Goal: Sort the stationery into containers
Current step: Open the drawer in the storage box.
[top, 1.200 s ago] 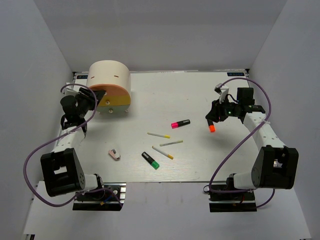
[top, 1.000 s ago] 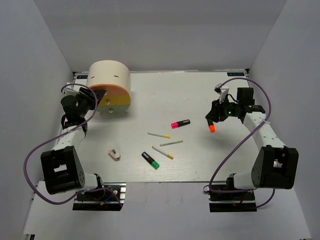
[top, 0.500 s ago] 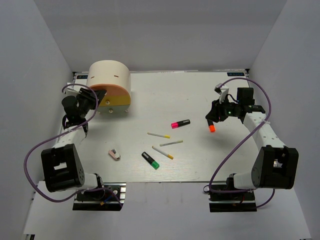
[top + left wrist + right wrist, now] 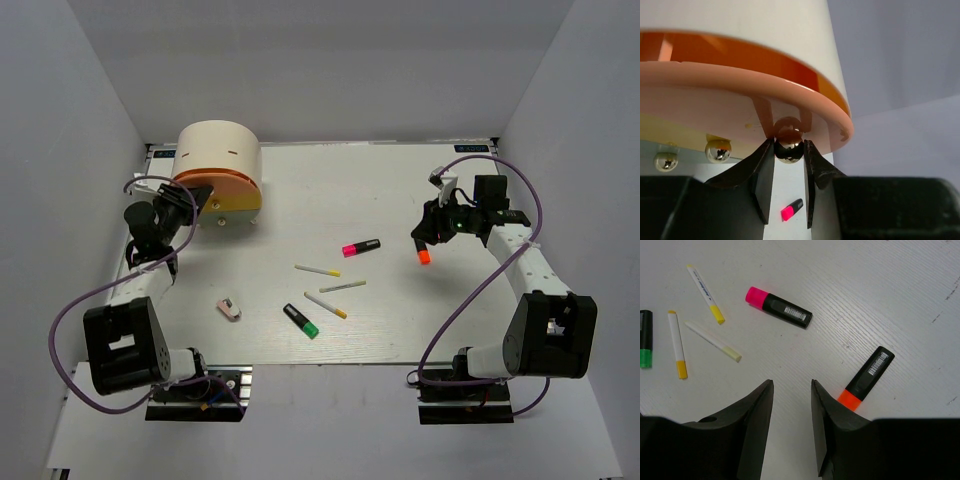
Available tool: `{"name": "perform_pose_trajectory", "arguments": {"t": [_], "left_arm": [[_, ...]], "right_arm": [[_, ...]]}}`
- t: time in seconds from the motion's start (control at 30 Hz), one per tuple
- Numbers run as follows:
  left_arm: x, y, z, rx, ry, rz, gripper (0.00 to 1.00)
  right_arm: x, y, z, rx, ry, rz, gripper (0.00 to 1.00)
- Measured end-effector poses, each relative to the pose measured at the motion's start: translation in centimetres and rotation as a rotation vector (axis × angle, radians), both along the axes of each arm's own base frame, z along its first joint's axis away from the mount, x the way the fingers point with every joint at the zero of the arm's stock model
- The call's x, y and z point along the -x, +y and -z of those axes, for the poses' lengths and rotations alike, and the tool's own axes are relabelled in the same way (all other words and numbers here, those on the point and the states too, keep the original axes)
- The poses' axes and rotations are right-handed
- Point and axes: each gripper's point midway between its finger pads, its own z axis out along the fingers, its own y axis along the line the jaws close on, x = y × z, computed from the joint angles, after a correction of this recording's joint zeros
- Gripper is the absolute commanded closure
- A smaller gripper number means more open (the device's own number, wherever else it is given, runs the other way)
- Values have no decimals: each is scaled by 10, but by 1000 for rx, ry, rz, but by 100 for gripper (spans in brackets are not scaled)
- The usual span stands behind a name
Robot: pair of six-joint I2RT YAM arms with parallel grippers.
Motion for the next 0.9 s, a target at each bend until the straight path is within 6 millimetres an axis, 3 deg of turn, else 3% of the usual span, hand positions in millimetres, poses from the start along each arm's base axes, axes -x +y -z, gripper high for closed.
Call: {"name": "perform_pose_trajectory", "arguments": {"t": [0.27, 0.63, 0.73, 0.83, 0.87, 0.9], "left_arm": [[24, -4, 1, -6, -3, -4, 80], [41, -7, 1, -11, 15, -6, 81], [43, -7, 2, -14, 20, -9, 69], [44, -7, 3, -21, 23, -8, 40], [44, -7, 5, -24, 32, -7, 26], [45, -8, 9, -29, 46, -5, 21]], "right_arm": [[0, 0, 0, 0, 0, 0, 58], [0, 0, 0, -1, 0, 0, 55], [0, 0, 0, 0, 0, -1, 54], [0, 1, 0, -3, -1, -5, 52], [1, 1, -1, -5, -1, -7, 51], [1, 1, -1, -6, -1, -8, 51]]}}
